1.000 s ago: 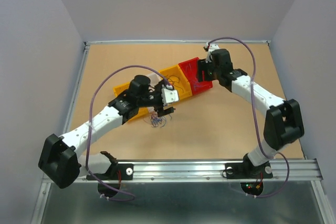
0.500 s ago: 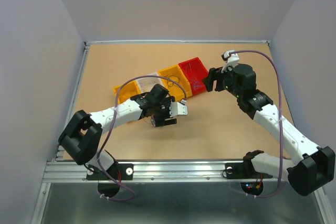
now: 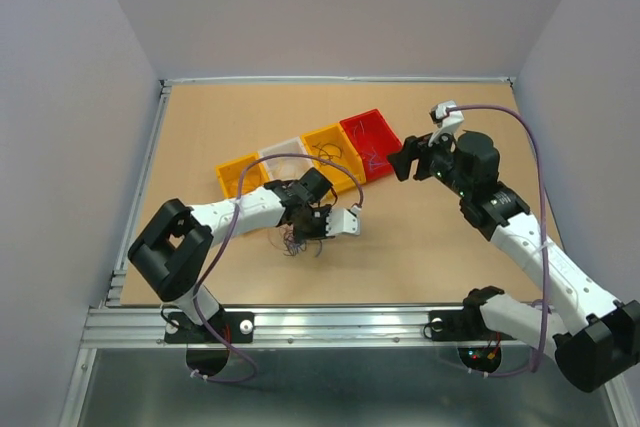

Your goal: Untangle the cables

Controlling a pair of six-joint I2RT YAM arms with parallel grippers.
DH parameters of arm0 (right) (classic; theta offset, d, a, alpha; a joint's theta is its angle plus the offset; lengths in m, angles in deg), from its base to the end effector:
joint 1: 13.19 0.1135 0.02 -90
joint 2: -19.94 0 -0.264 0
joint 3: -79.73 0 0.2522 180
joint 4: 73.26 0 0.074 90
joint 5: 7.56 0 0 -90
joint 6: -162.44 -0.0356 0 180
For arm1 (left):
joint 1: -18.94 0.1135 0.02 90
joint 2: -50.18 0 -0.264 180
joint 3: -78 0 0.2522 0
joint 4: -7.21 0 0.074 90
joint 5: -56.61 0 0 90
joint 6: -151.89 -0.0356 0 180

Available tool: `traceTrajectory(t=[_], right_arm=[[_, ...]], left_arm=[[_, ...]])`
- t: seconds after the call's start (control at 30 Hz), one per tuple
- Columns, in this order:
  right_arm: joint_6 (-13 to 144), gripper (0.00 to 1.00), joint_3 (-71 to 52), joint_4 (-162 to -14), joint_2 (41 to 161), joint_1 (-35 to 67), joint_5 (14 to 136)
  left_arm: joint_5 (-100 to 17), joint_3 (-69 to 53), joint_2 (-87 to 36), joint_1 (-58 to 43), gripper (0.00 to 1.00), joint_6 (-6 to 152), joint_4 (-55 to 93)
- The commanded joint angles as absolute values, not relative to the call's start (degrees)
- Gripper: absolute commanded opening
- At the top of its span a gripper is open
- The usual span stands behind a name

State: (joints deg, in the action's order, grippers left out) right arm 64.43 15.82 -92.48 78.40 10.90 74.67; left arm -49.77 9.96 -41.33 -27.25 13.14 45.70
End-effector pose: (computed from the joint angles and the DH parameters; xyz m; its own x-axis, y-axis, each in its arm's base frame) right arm 0.2163 0.1020 0.3364 -0.2882 0.0224 -0.9573 -0.4889 0.8562 0.1672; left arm 0.2068 -0.2300 0.1815 0.1867 0.8474 -0.4971 0.9764 -0.1040 0.1893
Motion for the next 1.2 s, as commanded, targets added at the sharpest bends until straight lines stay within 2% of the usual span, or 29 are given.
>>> traceTrajectory(t=[0.0, 0.2, 0.33, 0.37, 0.5, 0.67, 0.77, 0.8, 0.83, 0.87, 0.9, 0.93, 1.07, 1.17], right_arm=[[64.0, 0.75, 18.0, -87.6, 75.8, 11.3, 71.1], [63.5, 0.74, 23.3, -79.4, 72.9, 11.3, 61.1], [63.7, 0.74, 26.8, -74.1, 70.7, 11.3, 53.4], [63.9, 0.77, 27.8, -69.8, 69.9, 11.3, 48.4], [63.7, 0.88, 34.4, -54.7, 69.2, 11.3, 35.1], [58.7, 0.87, 33.9, -45.3, 75.5, 12.2, 28.3], [56.5, 0.84, 32.8, -45.5, 77.3, 12.6, 35.7], [55.2, 0.85, 32.9, -46.1, 75.8, 12.6, 43.6], [54.5, 0.85, 33.0, -47.2, 75.8, 12.6, 43.7], [53.7, 0.85, 33.1, -50.7, 73.0, 12.6, 54.8], [52.9, 0.85, 33.3, -52.6, 71.5, 12.6, 61.0], [51.3, 0.85, 33.5, -54.3, 69.9, 12.6, 72.0], [48.6, 0.85, 35.6, -62.0, 60.2, 12.6, 93.9], [47.7, 0.87, 37.7, -63.8, 55.6, 12.6, 104.1]], left_arm=[[-58.0, 7.2, -33.0, -27.7, 0.0, 11.2, 47.9], [-62.7, 10.1, -13.8, -26.4, 0.0, 20.3, 35.6], [-60.7, 14.9, -3.5, -24.1, 0.0, 28.0, 24.0], [-59.8, 16.6, -0.7, -23.8, 0.0, 28.9, 21.1], [-59.6, 16.8, 1.4, -23.7, 0.0, 32.6, 16.8], [-61.7, 13.6, -1.5, -23.7, 0.0, 33.9, 17.6], [-59.8, 13.3, -4.6, -23.7, 0.0, 35.1, 13.7], [-58.9, 13.0, -5.8, -23.7, 0.0, 35.8, 12.0], [-57.9, 12.7, -7.3, -23.7, 0.0, 36.7, 10.1], [-55.9, 12.2, -11.0, -23.7, 0.0, 38.1, 6.5], [-54.8, 11.3, -13.5, -23.7, 0.0, 38.7, 5.2], [-53.4, 8.2, -16.2, -23.7, 0.0, 39.3, 4.2], [-47.4, -3.7, -34.1, -23.6, 0.0, 40.7, 4.6], [-45.0, -14.2, -44.7, -23.5, 0.0, 42.0, 6.4]])
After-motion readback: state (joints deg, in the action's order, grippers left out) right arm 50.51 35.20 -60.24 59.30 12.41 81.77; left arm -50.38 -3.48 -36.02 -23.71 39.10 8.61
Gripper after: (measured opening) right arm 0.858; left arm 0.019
